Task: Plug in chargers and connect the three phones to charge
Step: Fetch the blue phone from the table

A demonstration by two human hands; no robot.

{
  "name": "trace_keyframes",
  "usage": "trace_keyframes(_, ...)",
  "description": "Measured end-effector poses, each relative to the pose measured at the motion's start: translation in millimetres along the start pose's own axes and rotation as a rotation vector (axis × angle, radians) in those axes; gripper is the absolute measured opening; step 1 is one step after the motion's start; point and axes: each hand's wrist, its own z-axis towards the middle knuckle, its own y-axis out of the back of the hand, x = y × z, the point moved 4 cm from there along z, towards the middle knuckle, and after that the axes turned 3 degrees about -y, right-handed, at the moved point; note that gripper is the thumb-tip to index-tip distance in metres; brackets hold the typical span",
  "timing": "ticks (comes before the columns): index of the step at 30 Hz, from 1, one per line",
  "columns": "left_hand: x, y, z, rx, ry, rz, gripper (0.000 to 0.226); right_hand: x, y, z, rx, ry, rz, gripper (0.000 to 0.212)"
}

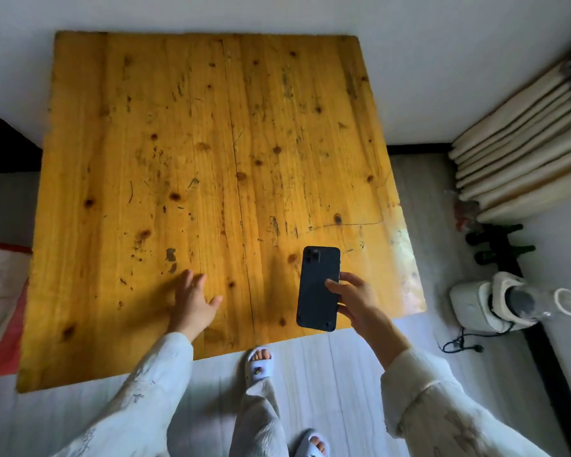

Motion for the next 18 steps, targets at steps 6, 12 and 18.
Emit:
trace_keyframes(6,-74.2,-23.6,-58.4,-0.052,-0.305,0.010,0.046,-30.0,94.2,-65.4,0.079,0.073,0.372,0.008)
trace_keyframes(12,-173.0,-103.2,-166.4,0.158,-0.672,0.037,0.038,-111.5,222.5,-157.4,-0.112,0.195,0.581,0.014)
trace_keyframes(18,-248.3,-200.7,-318.1,0.295,-1.002,0.123,0.036,-249.5,347.6,-270.7,-0.361,0.288,0.803,0.021)
